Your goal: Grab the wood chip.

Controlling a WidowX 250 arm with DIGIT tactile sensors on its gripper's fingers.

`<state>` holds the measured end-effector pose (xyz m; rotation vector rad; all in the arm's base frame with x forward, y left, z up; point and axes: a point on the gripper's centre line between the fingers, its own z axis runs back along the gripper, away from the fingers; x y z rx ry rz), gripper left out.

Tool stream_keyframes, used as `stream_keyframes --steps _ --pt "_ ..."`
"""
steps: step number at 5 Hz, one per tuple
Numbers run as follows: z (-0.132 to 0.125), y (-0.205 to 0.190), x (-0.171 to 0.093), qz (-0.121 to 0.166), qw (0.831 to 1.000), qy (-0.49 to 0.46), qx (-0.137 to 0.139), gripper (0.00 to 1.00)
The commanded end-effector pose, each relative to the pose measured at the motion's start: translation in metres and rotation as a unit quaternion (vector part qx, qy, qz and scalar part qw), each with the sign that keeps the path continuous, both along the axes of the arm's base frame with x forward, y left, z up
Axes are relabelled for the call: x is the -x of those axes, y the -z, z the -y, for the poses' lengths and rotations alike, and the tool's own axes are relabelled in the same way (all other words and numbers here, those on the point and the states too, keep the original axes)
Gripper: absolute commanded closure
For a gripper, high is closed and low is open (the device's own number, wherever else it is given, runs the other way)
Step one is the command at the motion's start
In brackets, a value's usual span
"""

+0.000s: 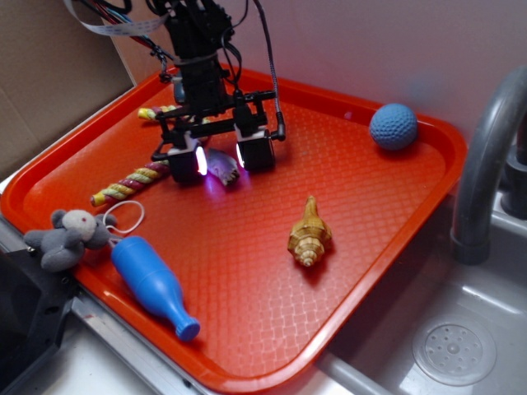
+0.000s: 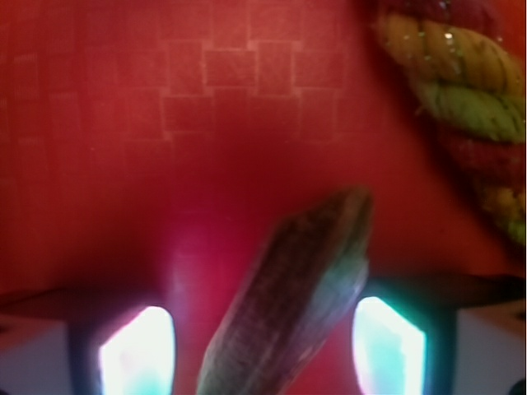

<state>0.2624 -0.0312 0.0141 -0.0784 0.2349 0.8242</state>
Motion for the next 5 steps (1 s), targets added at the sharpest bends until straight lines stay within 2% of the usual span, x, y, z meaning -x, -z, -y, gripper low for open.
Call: stream_keyframes --steps 1,2,3,4,5 --pt "-0.004 -0.003 0.010 -0.001 1.000 -0.007 -0.005 1.00" --pt "-0.004 -0.018 0.010 0.030 0.996 0.080 -0.025 1.00" --pt "-0.004 -0.046 0.012 0.090 0.983 0.159 -0.029 1.00" --pt "-0.010 -0.096 0.013 0.161 0.950 0.269 0.005 1.00" --pt "-0.015 -0.145 0.016 0.197 0.918 0.344 0.026 1.00"
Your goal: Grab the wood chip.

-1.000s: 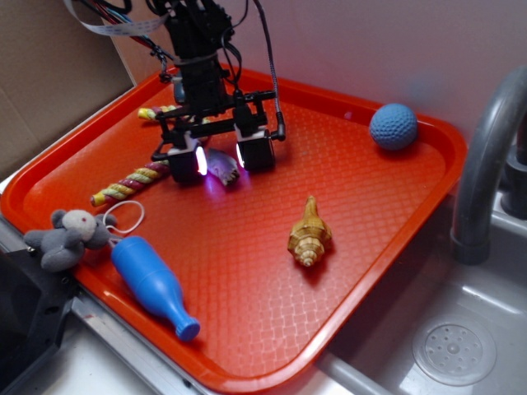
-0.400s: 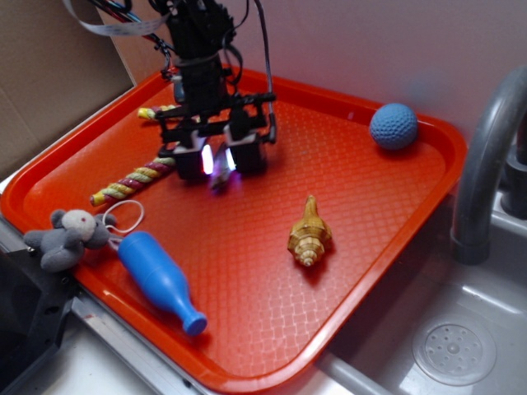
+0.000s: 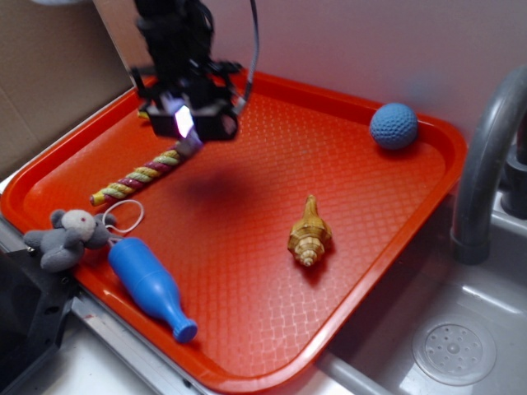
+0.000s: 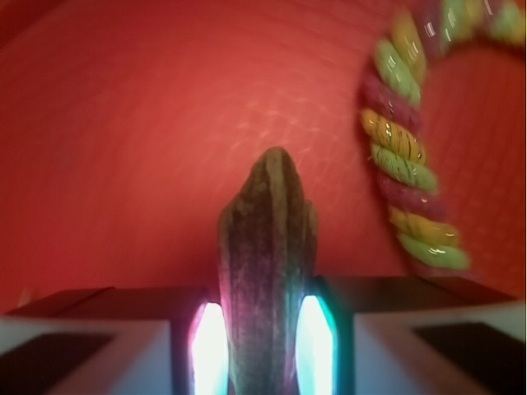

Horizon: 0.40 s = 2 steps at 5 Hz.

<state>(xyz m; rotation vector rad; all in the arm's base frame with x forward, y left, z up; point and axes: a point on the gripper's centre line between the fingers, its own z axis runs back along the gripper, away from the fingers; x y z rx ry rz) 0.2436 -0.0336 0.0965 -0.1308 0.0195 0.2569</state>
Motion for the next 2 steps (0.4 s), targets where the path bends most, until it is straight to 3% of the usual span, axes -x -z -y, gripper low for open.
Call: stream_keyframes --steps 1,2 --pt "-0.0223 -0.0979 -0.0019 0.074 0.985 0.155 0.021 1.00" --pt "-0.0291 -0.1072 -0.0017 0.091 0.985 0.145 -0.010 1.00"
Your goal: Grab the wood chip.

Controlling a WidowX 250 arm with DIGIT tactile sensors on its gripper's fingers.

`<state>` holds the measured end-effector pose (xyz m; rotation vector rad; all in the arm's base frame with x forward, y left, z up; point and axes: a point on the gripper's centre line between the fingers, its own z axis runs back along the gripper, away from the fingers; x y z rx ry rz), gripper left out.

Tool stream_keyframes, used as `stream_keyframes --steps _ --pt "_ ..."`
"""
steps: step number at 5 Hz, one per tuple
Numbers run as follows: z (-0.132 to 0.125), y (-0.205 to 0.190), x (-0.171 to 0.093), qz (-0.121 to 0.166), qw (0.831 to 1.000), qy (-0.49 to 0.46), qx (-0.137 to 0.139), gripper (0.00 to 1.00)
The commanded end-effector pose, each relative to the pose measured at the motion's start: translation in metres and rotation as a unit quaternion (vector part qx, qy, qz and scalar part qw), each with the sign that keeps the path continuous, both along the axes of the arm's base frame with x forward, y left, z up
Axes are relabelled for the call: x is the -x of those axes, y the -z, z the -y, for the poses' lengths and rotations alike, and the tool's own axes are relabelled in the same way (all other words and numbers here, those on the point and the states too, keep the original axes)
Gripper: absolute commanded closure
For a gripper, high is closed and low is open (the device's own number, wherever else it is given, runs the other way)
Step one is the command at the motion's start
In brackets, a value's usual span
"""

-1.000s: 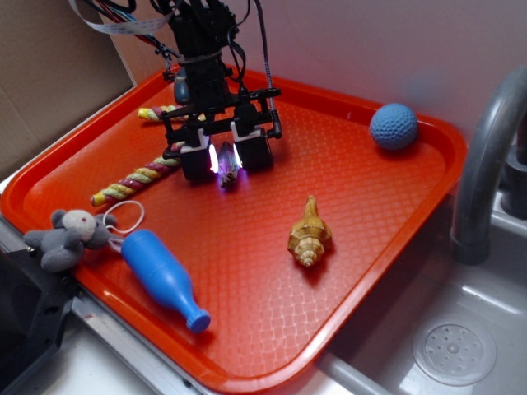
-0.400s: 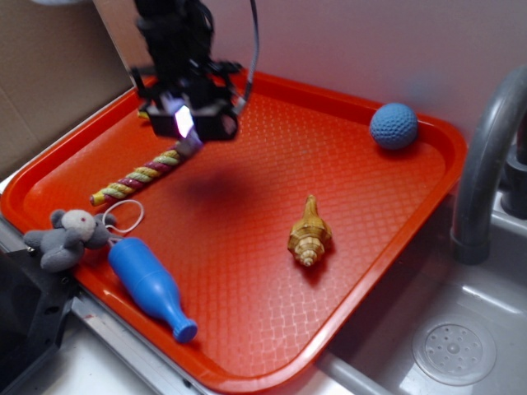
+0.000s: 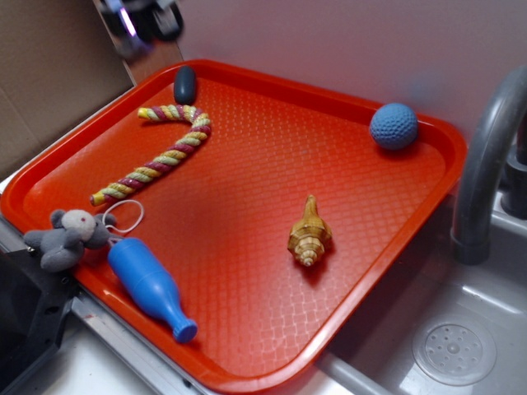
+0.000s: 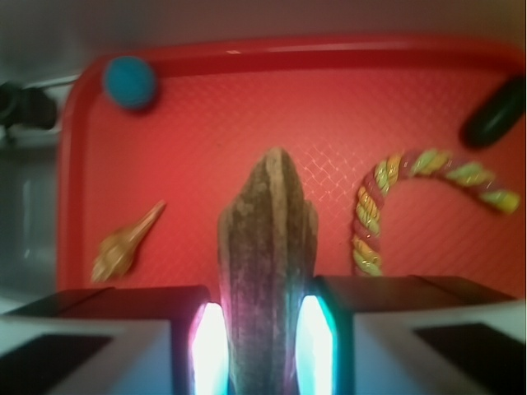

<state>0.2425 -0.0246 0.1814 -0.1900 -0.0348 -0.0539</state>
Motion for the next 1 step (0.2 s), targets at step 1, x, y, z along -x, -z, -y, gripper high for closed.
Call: stream_keyframes --steps 1 --pt "-0.0206 -0.0167 -0.0036 0.060 0.997 -0.018 -0.034 1.00"
